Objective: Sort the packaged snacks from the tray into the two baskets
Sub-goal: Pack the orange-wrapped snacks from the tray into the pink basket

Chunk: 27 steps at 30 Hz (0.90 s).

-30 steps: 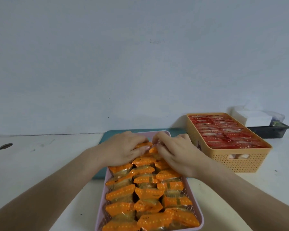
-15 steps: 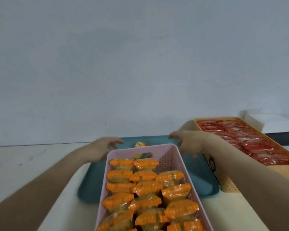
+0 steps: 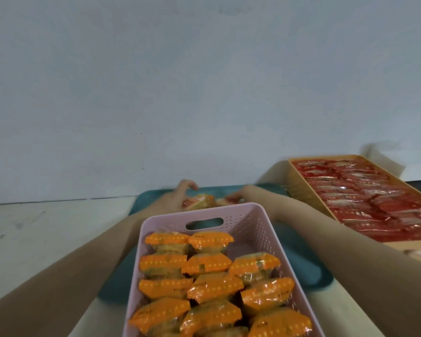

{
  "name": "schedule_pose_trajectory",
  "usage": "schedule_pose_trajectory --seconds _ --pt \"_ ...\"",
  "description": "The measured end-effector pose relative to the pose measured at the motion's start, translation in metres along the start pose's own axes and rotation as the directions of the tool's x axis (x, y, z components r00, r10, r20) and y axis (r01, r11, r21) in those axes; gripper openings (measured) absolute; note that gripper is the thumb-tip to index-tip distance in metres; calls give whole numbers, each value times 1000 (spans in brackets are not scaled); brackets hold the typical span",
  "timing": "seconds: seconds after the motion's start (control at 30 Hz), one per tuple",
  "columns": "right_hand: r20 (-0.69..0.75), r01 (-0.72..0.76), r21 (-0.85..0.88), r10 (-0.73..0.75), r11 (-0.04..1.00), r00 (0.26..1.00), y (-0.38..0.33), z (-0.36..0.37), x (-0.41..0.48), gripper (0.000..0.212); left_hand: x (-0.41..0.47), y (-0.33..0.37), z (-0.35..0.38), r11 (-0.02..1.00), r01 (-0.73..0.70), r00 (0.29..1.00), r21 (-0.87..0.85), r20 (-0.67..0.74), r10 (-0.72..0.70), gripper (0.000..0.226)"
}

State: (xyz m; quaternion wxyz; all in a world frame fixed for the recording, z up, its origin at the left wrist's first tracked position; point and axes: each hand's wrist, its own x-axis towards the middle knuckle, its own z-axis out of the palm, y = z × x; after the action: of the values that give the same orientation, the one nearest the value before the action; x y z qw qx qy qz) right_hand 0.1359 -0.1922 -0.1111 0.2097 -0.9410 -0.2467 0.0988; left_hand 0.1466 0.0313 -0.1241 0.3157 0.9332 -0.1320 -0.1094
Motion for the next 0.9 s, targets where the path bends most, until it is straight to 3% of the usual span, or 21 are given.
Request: schedule_pose_trajectory --seconds 0.07,0.13,0.23,0.3,0.4,0.57,0.7,0.77,0.9 --pt "-219 -108 158 141 981 965 -4 -11 -7 35 -4 -1 -8 996 23 989 -89 -141 -35 40" --pt "-412 -112 230 201 967 889 -16 -23 -25 41 -19 -1 -21 996 0 937 -89 -347 -31 25" --pt "-602 -38 279 205 960 772 -37 -44 -59 29 -54 18 -45 988 -95 846 -119 -533 17 19" --pt "-664 47 280 158 959 731 -52 -58 -84 21 -77 35 -54 975 -170 777 -142 -628 44 21" --pt "-610 124 260 64 958 790 -71 -68 -113 16 -107 61 -57 953 -272 732 -137 -673 112 24" --pt "-453 22 -25 -31 999 891 -91 -53 -132 15 -146 94 -43 923 -372 787 -98 -561 257 24" --pt "-254 5 -260 -74 966 964 -89 -23 -128 24 -154 105 -27 948 -315 811 46 -506 294 28" --pt "-227 -2 -233 -53 972 972 -84 -18 -125 31 -154 109 -19 953 -274 834 131 -461 303 37" --pt "-350 97 63 -68 993 934 -87 -28 -131 65 -152 115 -4 943 -279 859 182 -392 330 55"
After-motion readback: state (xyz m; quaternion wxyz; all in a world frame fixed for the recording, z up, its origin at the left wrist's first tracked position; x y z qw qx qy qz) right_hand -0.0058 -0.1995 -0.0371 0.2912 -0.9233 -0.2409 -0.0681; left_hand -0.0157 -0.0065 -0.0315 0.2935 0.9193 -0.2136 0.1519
